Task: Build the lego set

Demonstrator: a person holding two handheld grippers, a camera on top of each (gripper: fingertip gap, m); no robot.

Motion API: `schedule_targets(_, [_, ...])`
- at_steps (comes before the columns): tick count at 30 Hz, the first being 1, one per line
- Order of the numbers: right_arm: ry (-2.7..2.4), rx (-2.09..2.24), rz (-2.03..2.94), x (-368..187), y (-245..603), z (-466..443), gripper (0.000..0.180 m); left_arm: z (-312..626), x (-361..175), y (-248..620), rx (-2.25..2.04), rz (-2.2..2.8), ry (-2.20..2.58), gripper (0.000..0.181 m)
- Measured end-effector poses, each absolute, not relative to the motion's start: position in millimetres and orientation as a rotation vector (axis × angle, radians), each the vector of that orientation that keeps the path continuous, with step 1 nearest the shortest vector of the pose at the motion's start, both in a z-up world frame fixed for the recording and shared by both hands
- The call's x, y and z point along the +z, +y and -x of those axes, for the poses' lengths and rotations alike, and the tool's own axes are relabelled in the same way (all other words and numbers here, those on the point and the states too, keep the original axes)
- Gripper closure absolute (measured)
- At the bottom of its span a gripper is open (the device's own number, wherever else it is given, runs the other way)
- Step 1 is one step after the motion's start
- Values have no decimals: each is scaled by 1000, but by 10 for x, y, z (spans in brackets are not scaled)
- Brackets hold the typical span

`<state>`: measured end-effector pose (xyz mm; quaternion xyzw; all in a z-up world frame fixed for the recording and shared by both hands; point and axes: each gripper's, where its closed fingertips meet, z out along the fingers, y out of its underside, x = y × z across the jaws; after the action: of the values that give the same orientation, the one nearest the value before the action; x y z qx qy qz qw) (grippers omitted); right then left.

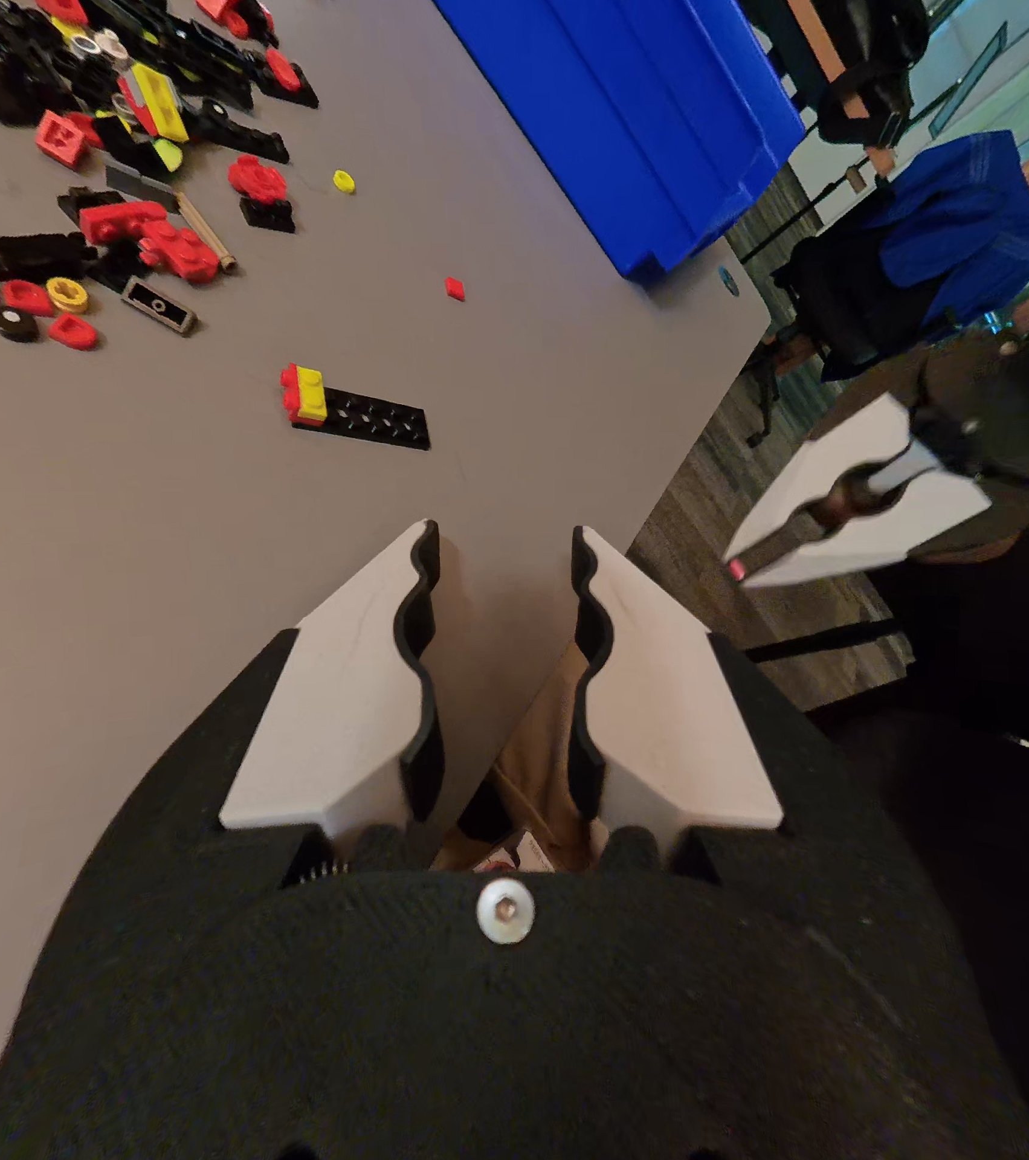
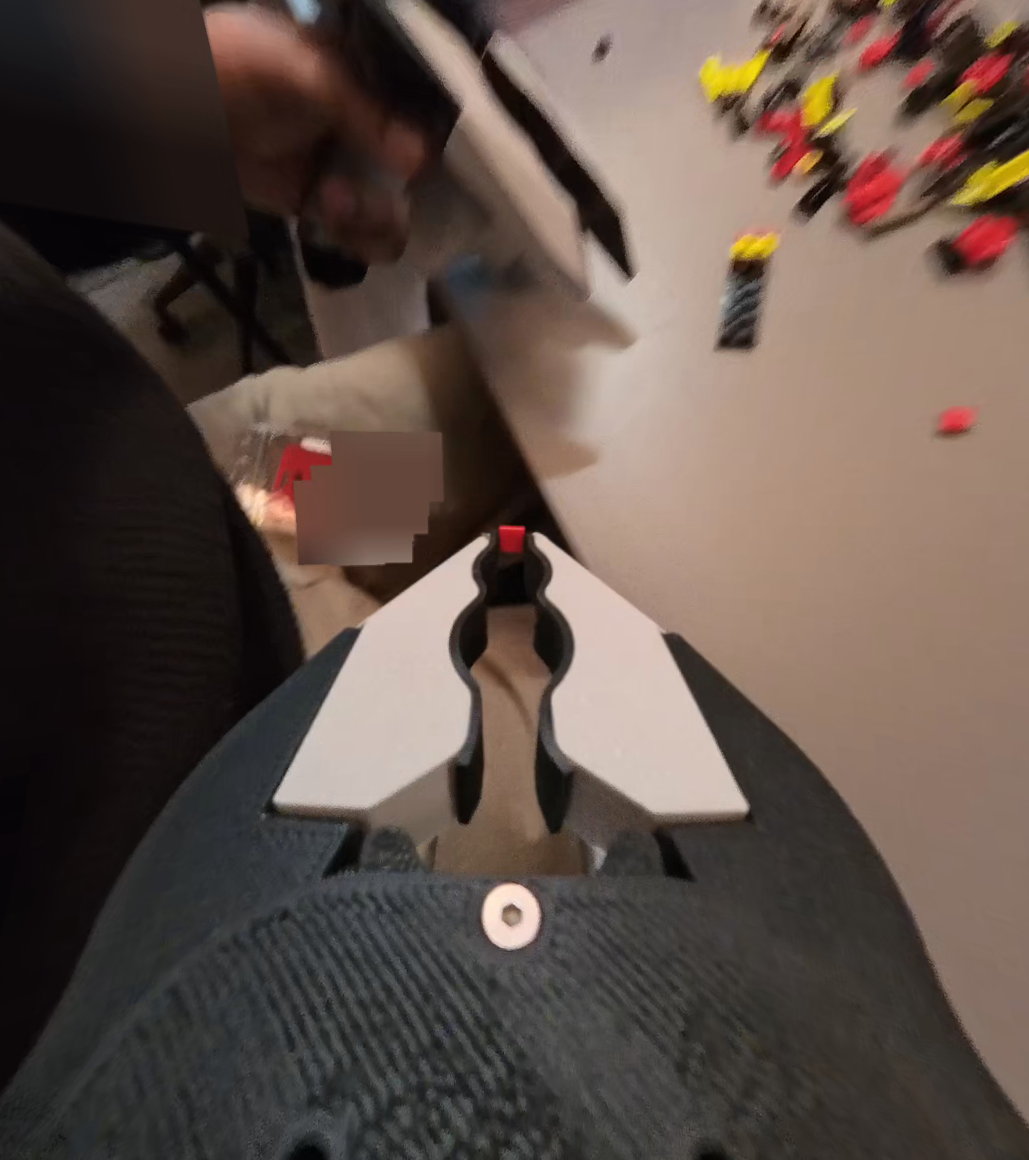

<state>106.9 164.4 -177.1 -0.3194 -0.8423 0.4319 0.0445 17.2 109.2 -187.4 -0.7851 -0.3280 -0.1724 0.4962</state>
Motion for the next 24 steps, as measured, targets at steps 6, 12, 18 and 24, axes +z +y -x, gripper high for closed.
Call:
schedule_targets(6, [-2430,1395,963,-1655,1659,-318,173,-28,-1883,1082,-403,1870,-787,140])
schedule_targets(12, [-2506,1450,1005,-1898,1496,49,173,257,-1873,1066,-446,1786,-851,154])
schedule_targets(18, [-2585,1212,816,-1871,1509,288,173,570,-1596,1215,-495,1760,-777,145])
schedule_targets(24, [-2578,1073,781,-1851,1483,397,173,530,-1988,1249,-538,2108,-698,135])
